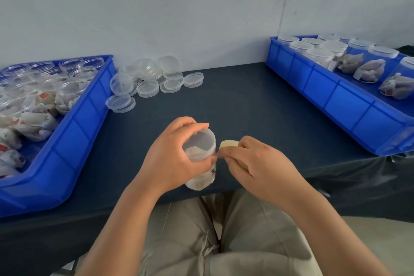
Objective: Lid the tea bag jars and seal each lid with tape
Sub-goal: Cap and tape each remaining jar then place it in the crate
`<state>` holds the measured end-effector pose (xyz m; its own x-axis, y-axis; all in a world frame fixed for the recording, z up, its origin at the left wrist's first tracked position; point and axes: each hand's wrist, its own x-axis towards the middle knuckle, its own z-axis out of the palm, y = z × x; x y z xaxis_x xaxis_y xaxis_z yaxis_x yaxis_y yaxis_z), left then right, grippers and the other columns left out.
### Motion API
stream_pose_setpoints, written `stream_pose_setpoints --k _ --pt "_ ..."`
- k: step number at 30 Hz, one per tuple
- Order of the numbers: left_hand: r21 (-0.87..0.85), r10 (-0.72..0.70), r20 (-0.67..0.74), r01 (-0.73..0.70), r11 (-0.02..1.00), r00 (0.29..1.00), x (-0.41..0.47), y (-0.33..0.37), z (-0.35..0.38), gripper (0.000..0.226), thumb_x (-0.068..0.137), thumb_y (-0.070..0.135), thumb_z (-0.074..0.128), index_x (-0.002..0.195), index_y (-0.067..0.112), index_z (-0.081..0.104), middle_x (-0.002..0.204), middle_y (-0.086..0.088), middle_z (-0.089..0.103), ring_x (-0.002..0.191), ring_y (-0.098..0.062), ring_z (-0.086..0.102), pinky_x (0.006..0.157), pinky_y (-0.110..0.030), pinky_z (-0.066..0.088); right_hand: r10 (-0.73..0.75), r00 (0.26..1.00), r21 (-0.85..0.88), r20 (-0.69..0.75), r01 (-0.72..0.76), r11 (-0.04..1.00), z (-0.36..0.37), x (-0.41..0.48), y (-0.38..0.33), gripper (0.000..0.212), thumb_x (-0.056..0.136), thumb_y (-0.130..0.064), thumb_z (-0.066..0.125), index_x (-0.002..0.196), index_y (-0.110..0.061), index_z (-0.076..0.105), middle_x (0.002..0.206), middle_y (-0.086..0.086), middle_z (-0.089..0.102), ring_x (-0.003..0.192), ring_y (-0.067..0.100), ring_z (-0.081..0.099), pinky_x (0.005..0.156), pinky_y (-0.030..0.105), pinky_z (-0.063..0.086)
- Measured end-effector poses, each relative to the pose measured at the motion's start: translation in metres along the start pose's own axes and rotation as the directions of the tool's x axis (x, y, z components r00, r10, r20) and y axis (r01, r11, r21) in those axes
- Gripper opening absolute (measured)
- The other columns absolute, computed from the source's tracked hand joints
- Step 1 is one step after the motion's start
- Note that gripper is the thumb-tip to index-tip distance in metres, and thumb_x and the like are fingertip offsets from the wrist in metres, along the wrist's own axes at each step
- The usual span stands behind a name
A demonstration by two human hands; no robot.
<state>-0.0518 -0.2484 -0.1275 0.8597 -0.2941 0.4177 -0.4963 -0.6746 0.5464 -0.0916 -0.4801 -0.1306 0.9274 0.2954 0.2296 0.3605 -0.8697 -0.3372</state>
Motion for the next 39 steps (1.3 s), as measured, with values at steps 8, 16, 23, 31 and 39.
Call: stream_pose_setpoints --k 8,16,23,31,39 --pt "0.150 0.078 -0.102 -0.062 0.987 0.992 -0.006 0.017 0.004 0.066 0.072 0.061 0.074 0.130 0.030 0.071 0.128 0.020 0.057 0.102 -0.003 0.062 0.077 -0.018 0.050 0.156 0.975 -0.083 -0.156 -0.170 0.982 0.020 0.008 -0.022 0.023 0.108 -0.042 0.034 0.091 -0.037 0.049 0.081 -0.008 0.041 0.057 0.014 0.045 0.049 0.034 0.046" --pt "0.312 0.118 -0.133 -0.071 0.947 0.984 0.002 0.011 -0.004 0.063 0.068 0.053 0.077 0.127 0.030 0.072 0.127 0.018 0.058 0.092 -0.008 0.065 0.068 -0.025 0.049 0.172 0.967 -0.128 -0.186 -0.198 0.972 0.035 0.036 -0.023 0.025 0.110 -0.039 0.039 0.101 -0.035 0.063 0.086 -0.005 0.044 0.054 0.013 0.042 0.044 0.028 0.030" --pt "0.438 0.119 -0.155 -0.040 0.898 0.981 -0.002 -0.002 -0.021 0.060 0.067 0.050 0.080 0.122 0.028 0.074 0.126 0.014 0.061 0.088 -0.014 0.068 0.063 -0.026 0.044 0.217 0.974 -0.089 -0.072 -0.223 0.971 0.040 0.070 -0.043 0.022 0.102 -0.024 0.052 0.087 -0.037 0.044 0.093 -0.004 0.043 0.051 0.016 0.046 0.042 0.023 0.028" --pt "-0.137 0.115 -0.061 -0.122 0.983 0.992 -0.043 0.045 -0.026 0.075 0.068 0.052 0.084 0.138 0.037 0.061 0.132 0.014 0.063 0.120 -0.012 0.067 0.095 -0.029 0.057 0.313 0.948 -0.142 -0.059 -0.318 0.937 0.033 0.107 0.010 0.024 0.105 -0.017 0.045 0.110 -0.028 0.065 0.112 0.009 0.050 0.075 0.034 0.061 0.068 0.043 0.057" --pt "-0.379 -0.179 -0.122 0.121 0.918 0.976 -0.029 0.031 -0.022 0.079 0.068 0.056 0.083 0.141 0.039 0.057 0.123 0.018 0.067 0.123 -0.005 0.063 0.093 -0.022 0.056 0.092 0.992 -0.315 0.084 -0.061 0.947 0.068 0.079 0.041 0.049 0.114 -0.046 0.027 0.164 -0.046 0.030 0.119 0.004 0.053 0.107 0.028 0.057 0.091 0.042 0.047"
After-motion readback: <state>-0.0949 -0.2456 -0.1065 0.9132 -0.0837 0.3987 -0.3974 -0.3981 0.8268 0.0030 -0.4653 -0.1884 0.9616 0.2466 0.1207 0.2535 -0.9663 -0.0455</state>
